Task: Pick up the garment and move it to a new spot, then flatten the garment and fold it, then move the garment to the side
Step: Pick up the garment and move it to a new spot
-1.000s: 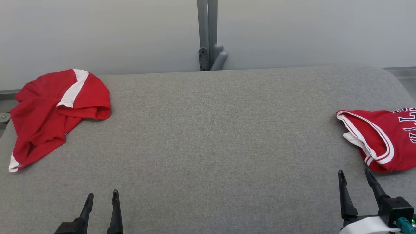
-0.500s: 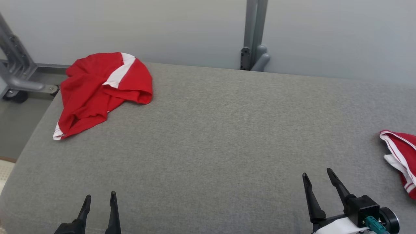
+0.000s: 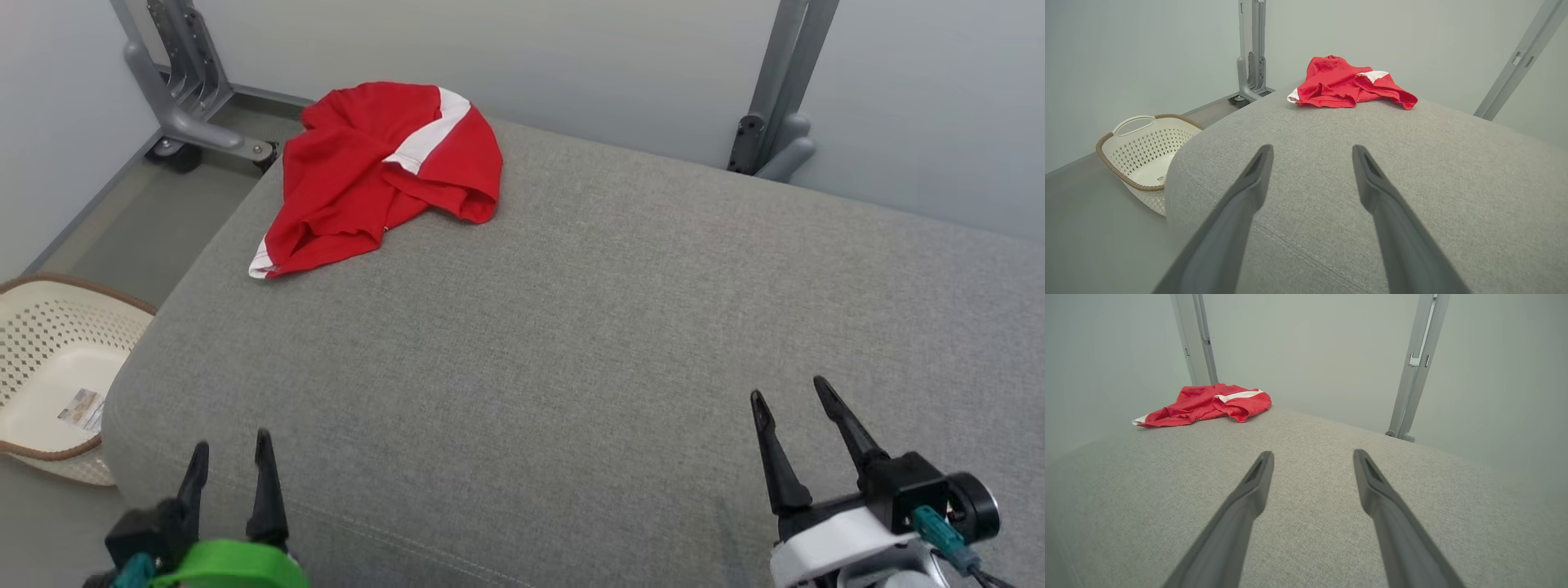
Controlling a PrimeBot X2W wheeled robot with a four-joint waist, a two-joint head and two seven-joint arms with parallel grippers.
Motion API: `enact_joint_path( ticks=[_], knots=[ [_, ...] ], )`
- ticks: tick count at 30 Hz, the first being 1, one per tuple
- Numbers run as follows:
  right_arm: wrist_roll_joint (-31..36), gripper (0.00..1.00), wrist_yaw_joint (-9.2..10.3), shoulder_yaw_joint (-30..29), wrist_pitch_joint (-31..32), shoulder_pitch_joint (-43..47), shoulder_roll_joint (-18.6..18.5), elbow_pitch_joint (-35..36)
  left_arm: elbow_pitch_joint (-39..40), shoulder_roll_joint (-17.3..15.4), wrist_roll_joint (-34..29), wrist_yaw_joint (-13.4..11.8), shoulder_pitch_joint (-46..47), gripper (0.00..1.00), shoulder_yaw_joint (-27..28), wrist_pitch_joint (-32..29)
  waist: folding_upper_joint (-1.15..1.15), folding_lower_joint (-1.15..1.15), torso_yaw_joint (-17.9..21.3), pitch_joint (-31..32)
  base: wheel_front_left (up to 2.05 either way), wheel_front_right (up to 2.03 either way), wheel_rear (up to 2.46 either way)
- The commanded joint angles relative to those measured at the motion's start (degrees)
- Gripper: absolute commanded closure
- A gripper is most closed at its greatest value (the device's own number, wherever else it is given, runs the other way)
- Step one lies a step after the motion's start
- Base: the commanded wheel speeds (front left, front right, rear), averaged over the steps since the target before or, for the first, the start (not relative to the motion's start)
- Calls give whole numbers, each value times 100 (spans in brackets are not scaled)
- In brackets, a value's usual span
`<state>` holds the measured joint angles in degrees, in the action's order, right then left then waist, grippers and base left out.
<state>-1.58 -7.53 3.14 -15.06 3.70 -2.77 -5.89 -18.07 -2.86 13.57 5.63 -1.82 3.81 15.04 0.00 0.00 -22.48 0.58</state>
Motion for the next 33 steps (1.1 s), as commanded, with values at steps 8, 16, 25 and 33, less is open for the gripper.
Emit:
enact_joint_path(
  ticks=[8, 16, 25, 33],
  knots=[
    [600, 0, 9, -113, -15, -1002, -180, 386, -1126, -157, 646, 163, 2324, 0, -141, -71, 0, 0, 300, -2295, 0, 0, 0],
    [836, 0, 9, -65, -15, -1672, -422, 709, -2558, -656, 1555, 190, 4511, 0, -485, -518, 0, 0, 594, -3451, 0, 0, 0],
    [883, 0, 9, 144, -16, -1765, -462, 980, -4082, -1130, 2197, 182, 5625, 0, -765, -808, 0, 0, 1017, -3698, 0, 0, 0],
    [916, 0, 9, 132, -15, -1437, -553, 1315, -4882, -1404, 2632, 182, 5966, 0, -704, -638, 0, 0, 1289, -3644, 0, 0, 0]
  ],
)
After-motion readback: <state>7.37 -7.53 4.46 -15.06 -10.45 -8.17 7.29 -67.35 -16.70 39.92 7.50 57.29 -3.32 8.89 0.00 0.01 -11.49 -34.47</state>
